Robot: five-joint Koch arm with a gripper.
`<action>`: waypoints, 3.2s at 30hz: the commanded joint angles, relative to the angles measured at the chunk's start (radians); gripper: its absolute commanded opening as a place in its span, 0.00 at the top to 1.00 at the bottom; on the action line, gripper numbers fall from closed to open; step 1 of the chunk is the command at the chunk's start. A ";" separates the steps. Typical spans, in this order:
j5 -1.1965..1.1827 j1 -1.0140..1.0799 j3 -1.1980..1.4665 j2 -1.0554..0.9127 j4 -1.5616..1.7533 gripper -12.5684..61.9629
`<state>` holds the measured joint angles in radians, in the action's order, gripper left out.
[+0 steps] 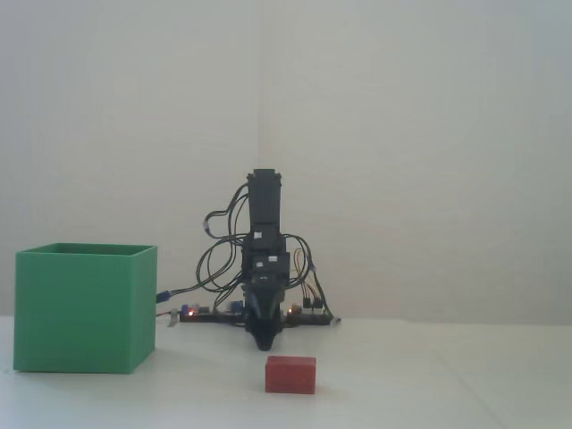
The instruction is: Grasp a red block and put it in the green bin.
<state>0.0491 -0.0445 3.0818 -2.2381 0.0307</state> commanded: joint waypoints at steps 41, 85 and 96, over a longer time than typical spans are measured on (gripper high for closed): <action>0.035 -0.094 -1.279 0.448 -1.206 0.37; 0.120 -0.077 -2.376 1.272 -1.583 0.36; 0.012 -0.106 -2.608 1.422 -1.643 0.36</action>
<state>0.0614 -0.1442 0.5246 -0.8023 -1.5938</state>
